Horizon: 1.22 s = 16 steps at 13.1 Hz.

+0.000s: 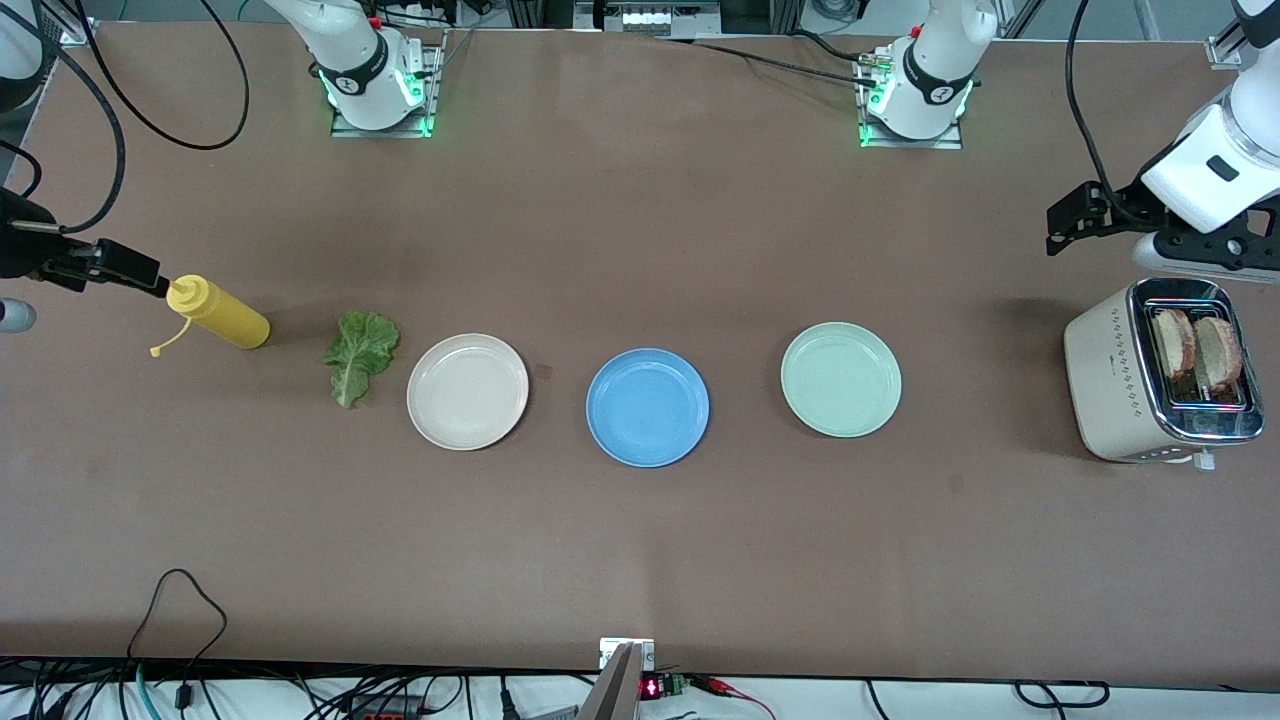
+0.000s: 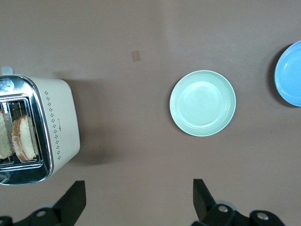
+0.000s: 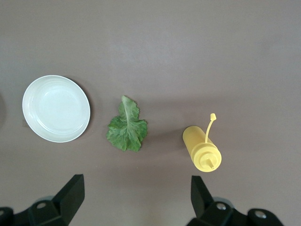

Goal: Make sandwich in blue plate with both arms
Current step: 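Reach the left gripper into the toaster while the right gripper approaches the lettuce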

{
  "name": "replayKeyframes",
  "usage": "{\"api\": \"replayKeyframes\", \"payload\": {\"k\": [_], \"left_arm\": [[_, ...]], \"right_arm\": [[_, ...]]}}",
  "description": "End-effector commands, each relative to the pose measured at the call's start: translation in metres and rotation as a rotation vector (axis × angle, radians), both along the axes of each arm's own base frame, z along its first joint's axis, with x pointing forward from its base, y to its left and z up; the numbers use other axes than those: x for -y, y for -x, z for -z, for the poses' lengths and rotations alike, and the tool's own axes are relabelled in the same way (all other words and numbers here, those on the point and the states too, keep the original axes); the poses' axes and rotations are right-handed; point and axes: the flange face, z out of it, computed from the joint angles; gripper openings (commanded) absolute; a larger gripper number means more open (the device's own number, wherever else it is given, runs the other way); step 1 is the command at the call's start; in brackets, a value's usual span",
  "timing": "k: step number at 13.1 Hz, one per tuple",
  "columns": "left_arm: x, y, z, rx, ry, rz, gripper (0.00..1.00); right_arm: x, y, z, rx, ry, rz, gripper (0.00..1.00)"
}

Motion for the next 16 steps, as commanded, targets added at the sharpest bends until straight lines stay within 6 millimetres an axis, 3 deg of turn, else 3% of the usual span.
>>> {"api": "replayKeyframes", "payload": {"k": [1,5,13,16], "left_arm": [[0.002,0.001,-0.004,-0.009,0.011,0.006,1.00],[0.002,0.002,-0.003,-0.026,0.006,0.012,1.00],[-0.005,0.002,-0.001,-0.038,-0.001,-0.043,1.00],[-0.014,0.009,0.015,-0.157,-0.015,-0.113,1.00]], "right_arm": [[0.001,0.001,-0.003,-0.005,-0.001,0.016,1.00],[0.000,-0.003,0.001,-0.001,0.003,0.008,1.00],[-0.003,-0.020,0.052,-0.085,0.001,-0.002,1.00],[-0.002,-0.021,0.054,-0.090,0.008,-0.007,1.00]]}}
